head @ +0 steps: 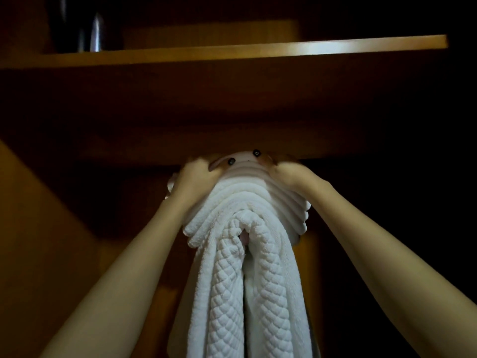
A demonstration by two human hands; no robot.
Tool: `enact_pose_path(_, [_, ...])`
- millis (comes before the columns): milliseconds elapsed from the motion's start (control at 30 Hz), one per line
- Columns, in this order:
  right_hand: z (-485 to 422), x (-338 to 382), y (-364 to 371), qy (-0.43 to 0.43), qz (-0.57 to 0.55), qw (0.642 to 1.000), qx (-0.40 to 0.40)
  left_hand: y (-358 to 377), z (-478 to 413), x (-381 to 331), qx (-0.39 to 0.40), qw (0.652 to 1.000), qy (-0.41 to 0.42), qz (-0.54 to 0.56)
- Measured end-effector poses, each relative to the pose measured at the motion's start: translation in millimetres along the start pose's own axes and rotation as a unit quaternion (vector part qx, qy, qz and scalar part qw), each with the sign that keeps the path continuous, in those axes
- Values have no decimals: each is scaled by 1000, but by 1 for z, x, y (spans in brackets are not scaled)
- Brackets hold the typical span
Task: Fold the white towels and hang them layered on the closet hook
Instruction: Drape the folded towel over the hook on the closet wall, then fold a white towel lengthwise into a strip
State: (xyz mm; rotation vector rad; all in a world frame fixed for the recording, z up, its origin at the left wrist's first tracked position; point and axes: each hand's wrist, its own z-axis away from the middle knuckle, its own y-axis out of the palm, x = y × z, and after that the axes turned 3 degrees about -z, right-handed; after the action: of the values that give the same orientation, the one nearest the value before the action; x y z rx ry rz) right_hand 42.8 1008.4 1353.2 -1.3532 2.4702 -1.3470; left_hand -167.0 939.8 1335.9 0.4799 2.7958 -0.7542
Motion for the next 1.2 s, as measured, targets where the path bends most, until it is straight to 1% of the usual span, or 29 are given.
enact_pose_path(67, [-1,-2,4,-14,-34,999,-26,1,-1,12,19,999,-20,24])
enact_pose_path(133, [-2,-7,5,-2,-62,998,-19,-1,-1,23,41,997,-31,61])
enact_pose_path(167, [-1,-11,5,10,-69,997,-19,-4,0,29,43,997,-27,65])
enact_pose_path(200, [2,-15,5,22,-57,997,-37,-9,1,35,42,998,-22,51])
enact_pose_path(233, [7,-19,4,27,-28,996,-75,-14,2,40,45,998,-16,29])
enact_pose_path(300, [17,-26,7,-13,27,983,-179,-21,6,51,71,997,-17,-4])
enact_pose_path(333, [23,-30,10,-41,22,974,-220,-23,8,54,87,996,-12,-18])
enact_pose_path(367, [26,-34,14,-55,3,969,-241,-23,9,57,97,995,-7,-29])
enact_pose_path(400, [29,-34,19,-54,-19,968,-245,-22,10,58,100,994,-7,-35])
enact_pose_path(467, [35,-33,24,-37,-39,974,-219,-20,13,56,103,994,-12,-36])
enact_pose_path(500, [38,-32,24,-30,-30,979,-198,-20,14,55,111,993,-16,-38])
enact_pose_path(600, [54,-32,10,25,-11,993,-117,-29,21,49,165,985,-48,-26])
enact_pose_path(633, [61,-32,4,43,-4,994,-97,-35,23,46,163,985,-44,-21])
enact_pose_path(667, [69,-31,-2,53,9,995,-84,-42,27,40,145,989,-33,-18])
enact_pose_path(733, [89,-25,-11,41,47,995,-79,-54,36,27,102,994,14,-29])
enact_pose_path(767, [100,-20,-14,23,66,994,-78,-59,42,18,93,993,55,-47])
enact_pose_path(833, [125,-9,-18,-5,86,994,-73,-65,55,-2,91,982,139,-91])
enact_pose_path(867, [138,-2,-20,-12,89,993,-71,-68,62,-13,94,976,163,-109])
enact_pose_path(1000, [200,23,-24,-37,133,989,-55,-65,108,-49,116,963,192,-152])
enact_pose_path(1067, [249,30,-27,-31,168,985,-33,-62,141,-70,141,956,212,-144])
enact_pose_path(1133, [306,28,-28,2,194,981,1,-56,177,-87,157,948,242,-136])
enact_pose_path(1200, [368,19,-28,43,199,978,35,-43,218,-101,156,937,289,-117])
